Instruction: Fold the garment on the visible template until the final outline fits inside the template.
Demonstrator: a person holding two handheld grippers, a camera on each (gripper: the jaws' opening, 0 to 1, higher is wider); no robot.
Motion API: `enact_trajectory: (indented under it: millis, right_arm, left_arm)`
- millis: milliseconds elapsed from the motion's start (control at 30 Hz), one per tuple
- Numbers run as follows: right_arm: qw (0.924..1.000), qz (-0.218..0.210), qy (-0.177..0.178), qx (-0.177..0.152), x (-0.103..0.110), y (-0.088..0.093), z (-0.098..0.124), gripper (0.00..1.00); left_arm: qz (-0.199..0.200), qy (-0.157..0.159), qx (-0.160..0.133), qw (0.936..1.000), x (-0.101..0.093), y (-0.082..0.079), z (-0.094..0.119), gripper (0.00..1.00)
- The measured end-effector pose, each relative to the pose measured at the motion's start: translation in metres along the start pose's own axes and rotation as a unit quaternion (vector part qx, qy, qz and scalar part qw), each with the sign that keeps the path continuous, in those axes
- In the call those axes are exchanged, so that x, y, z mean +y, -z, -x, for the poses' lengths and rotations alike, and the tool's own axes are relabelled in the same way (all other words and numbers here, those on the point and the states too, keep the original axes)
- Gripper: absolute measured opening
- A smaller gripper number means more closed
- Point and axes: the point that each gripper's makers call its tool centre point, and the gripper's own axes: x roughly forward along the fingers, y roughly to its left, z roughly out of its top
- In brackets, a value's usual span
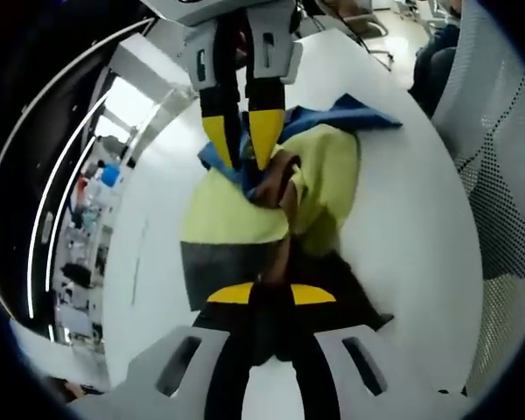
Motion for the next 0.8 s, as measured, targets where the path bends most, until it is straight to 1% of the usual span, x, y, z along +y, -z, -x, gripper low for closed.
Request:
enact_trajectory:
  millis: [133, 200, 300, 400, 600, 667, 700, 800]
  right_arm:
    - [0.9999, 0.01, -0.001, 0.008, -0.001, 0.0, -0.006, 0.06]
    - [0.9997, 0.017, -0.002, 0.015, -0.001, 0.002, -0.009, 0.03]
    - [0.9995, 0.022, -0.003, 0.024, 0.001, 0.005, -0.01, 0.0]
    - [0.9995, 0.02, 0.0, 0.025, 0.001, 0.008, -0.008, 0.0]
    - [0.9994, -0.028, 0.021, 0.003, -0.005, 0.008, 0.0, 0.0]
    - [0.9984, -0.05, 0.025, -0.001, -0.006, 0.009, 0.004, 0.0]
    - [0.9977, -0.059, 0.035, -0.006, -0.009, 0.01, 0.007, 0.0]
    - [0.9942, -0.095, 0.047, -0.016, -0.013, 0.012, 0.012, 0.0]
  left_arm:
    - [-0.006, -0.001, 0.005, 1.0, 0.001, 0.001, -0.001, 0.09]
    - [-0.012, -0.002, 0.007, 0.9999, 0.001, 0.001, -0.002, 0.07]
    - [-0.016, -0.003, 0.011, 0.9998, 0.001, 0.002, -0.003, 0.05]
    - [-0.016, -0.004, 0.015, 0.9998, 0.001, 0.003, -0.005, 0.02]
    - [-0.011, -0.009, 0.014, 0.9998, 0.002, 0.002, -0.005, 0.0]
    - [-0.006, -0.011, 0.012, 0.9999, 0.002, 0.002, -0.004, 0.0]
    - [-0.004, -0.011, 0.011, 0.9999, 0.003, 0.002, -0.004, 0.0]
    - [0.009, -0.017, 0.004, 0.9998, 0.004, 0.001, -0.001, 0.0]
